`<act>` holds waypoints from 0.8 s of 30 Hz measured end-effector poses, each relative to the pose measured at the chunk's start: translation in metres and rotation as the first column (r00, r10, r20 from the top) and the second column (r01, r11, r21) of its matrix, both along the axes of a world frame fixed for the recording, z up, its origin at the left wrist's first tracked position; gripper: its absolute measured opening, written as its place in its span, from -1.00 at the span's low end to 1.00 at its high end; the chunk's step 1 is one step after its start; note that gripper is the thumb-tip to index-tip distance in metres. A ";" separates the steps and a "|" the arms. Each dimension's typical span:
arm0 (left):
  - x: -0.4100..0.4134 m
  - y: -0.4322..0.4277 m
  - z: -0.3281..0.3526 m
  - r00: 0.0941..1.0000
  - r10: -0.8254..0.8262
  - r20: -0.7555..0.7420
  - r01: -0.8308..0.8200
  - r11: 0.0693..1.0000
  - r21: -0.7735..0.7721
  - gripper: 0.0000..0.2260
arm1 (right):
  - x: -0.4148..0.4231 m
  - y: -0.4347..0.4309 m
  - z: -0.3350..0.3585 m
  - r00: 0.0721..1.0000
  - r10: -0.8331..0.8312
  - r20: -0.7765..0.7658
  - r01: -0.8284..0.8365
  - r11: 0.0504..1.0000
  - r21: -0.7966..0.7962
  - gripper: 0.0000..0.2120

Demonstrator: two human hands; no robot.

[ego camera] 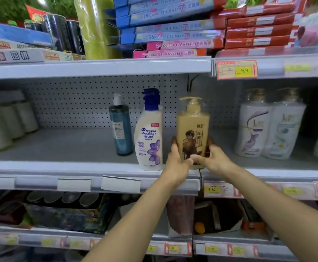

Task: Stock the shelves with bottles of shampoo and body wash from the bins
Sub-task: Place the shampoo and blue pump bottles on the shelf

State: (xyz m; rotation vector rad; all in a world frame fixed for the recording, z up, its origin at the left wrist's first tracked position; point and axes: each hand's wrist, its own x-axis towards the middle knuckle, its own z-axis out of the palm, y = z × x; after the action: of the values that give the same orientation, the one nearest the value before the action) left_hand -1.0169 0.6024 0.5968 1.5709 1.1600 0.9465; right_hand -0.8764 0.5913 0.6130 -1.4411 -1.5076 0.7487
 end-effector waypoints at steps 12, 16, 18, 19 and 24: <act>0.011 0.039 -0.002 0.996 0.040 -0.086 -0.049 0.992 -0.114 -0.57 | -0.013 0.050 -0.001 0.988 -0.148 0.039 0.149 0.988 -0.035 -0.45; 0.009 0.035 0.002 0.990 0.074 -0.124 -0.090 0.987 -0.130 -0.61 | -0.015 0.061 -0.002 0.984 -0.163 0.065 0.167 0.984 -0.061 -0.47; 0.008 0.035 0.002 0.986 0.089 -0.144 -0.108 0.985 -0.134 -0.54 | -0.016 0.062 -0.001 0.983 -0.170 0.069 0.175 0.982 -0.066 -0.48; 0.008 0.036 0.002 0.984 0.093 -0.151 -0.114 0.984 -0.135 -0.50 | -0.016 0.062 0.000 0.983 -0.172 0.068 0.177 0.982 -0.067 -0.48; 0.010 0.034 0.004 0.978 0.128 -0.167 -0.149 0.981 -0.122 -0.50 | -0.020 0.063 0.002 0.980 -0.188 0.072 0.195 0.974 -0.111 -0.48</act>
State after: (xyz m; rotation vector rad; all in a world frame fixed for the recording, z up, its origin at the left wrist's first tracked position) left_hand -1.0068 0.6361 0.6004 1.4927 1.4310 0.8256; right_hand -0.8960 0.6539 0.6152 -1.6849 -1.3643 0.6904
